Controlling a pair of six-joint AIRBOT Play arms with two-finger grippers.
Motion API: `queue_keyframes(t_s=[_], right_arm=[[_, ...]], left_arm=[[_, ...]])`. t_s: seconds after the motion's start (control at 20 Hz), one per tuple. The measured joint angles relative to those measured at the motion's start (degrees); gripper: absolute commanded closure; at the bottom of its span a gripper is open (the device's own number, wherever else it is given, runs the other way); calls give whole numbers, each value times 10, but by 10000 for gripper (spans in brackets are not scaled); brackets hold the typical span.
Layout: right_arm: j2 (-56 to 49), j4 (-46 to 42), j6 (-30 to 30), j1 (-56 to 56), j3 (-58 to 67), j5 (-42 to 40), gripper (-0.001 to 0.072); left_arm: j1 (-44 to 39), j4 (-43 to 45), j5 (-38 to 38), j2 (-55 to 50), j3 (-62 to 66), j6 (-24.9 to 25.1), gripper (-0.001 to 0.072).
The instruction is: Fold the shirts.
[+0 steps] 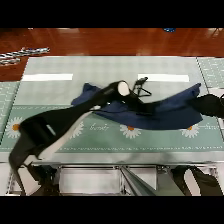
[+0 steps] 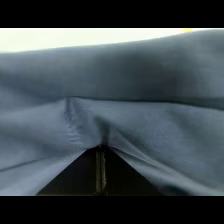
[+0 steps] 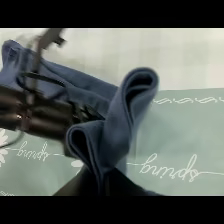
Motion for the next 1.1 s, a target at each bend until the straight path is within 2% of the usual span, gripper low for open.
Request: queue_keyframes(t_s=[0.1, 0.25, 0.45, 0.6, 0.75, 0.95, 1.1], right_arm=[[3, 1, 3, 0, -1, 1, 687], [6, 1, 10, 0, -2, 1, 687], [2, 5, 26, 15, -2, -18, 687], [-28, 10, 42, 75, -2, -58, 687], [-99, 18, 56, 172, 10, -130, 687], [-265, 47, 66, 304, 80, -235, 687], [-409, 87, 68, 374, 169, -276, 687]], left_arm=[[-9, -2, -24, -21, 33, -7, 690], [19, 12, -53, -22, 56, 0, 691], [95, 101, -127, 52, 28, 12, 691], [168, 170, -118, 187, -75, 12, 690], [261, 217, -76, 376, -224, 11, 690], [391, 240, -46, 636, -419, 5, 690], [472, 245, -42, 812, -541, -10, 690]])
